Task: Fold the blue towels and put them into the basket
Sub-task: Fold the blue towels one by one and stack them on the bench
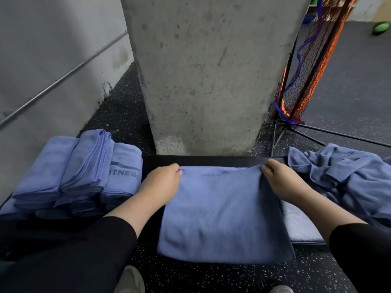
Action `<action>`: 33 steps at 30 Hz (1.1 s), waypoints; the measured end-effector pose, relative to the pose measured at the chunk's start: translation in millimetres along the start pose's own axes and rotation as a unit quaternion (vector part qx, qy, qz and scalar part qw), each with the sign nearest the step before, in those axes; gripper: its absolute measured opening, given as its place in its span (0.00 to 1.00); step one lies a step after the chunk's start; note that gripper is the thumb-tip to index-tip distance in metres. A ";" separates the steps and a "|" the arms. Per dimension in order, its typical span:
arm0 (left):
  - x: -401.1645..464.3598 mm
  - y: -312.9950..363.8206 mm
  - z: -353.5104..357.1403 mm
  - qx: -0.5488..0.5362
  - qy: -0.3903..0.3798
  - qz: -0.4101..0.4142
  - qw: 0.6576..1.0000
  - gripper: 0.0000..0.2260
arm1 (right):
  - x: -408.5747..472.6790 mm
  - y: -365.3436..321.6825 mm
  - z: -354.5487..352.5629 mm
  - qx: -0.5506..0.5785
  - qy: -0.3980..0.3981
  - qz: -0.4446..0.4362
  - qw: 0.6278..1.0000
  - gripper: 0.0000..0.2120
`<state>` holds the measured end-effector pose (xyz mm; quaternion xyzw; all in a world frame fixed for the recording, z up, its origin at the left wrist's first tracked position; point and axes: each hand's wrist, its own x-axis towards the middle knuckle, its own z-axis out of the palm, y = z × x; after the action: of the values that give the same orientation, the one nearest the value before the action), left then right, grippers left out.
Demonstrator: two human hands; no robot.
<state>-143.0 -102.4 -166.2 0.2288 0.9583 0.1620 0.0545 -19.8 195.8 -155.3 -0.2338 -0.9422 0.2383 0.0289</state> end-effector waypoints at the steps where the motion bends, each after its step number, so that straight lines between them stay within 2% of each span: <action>1: 4.4 -0.9 -0.6 -0.008 0.002 -0.016 1.000 0.13 | 4.3 1.9 0.8 0.001 0.008 0.010 1.000 0.14; 9: 43.4 -0.9 5.5 0.044 -0.005 -0.075 0.996 0.12 | 34.0 10.5 4.6 -0.019 0.023 0.047 0.998 0.13; 12: 42.3 5.1 11.8 0.098 0.027 -0.044 0.994 0.04 | 37.1 9.9 10.2 -0.063 0.038 0.021 0.997 0.09; 13: 42.2 5.4 16.2 0.128 0.041 -0.021 0.991 0.05 | 37.3 9.6 11.7 -0.073 0.036 0.008 0.997 0.10; 16: 44.7 4.8 24.5 0.169 0.038 0.044 0.984 0.13 | 39.0 14.0 14.8 -0.112 -0.009 -0.032 0.993 0.17; 19: 45.0 6.6 21.9 0.178 0.012 0.054 0.982 0.13 | 41.3 15.0 13.7 -0.141 -0.059 -0.028 0.988 0.19; 21: 43.4 8.3 18.4 0.182 -0.001 0.048 0.982 0.11 | 41.9 10.5 11.9 -0.134 -0.077 -0.011 0.988 0.17; 24: 42.5 11.6 11.7 0.175 -0.029 0.035 0.984 0.08 | 41.5 3.7 9.3 -0.144 -0.095 -0.006 0.985 0.08; 27: 38.8 16.1 2.9 0.116 -0.035 0.020 0.992 0.02 | 33.8 -3.9 -2.0 -0.105 -0.067 -0.016 0.992 0.05; 30: 31.6 17.5 -11.5 -0.043 -0.023 -0.015 0.999 0.06 | 23.0 -14.4 -26.6 -0.020 -0.002 -0.018 1.000 0.07; 33: 17.3 15.6 -37.7 -0.163 0.013 -0.026 0.986 0.09 | 6.3 -22.8 -55.5 0.047 0.020 -0.038 0.998 0.10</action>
<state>-158.6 -92.2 -125.9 0.1898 0.9252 0.3179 0.0828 -25.9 205.1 -96.1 -0.2005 -0.9376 0.2758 0.0678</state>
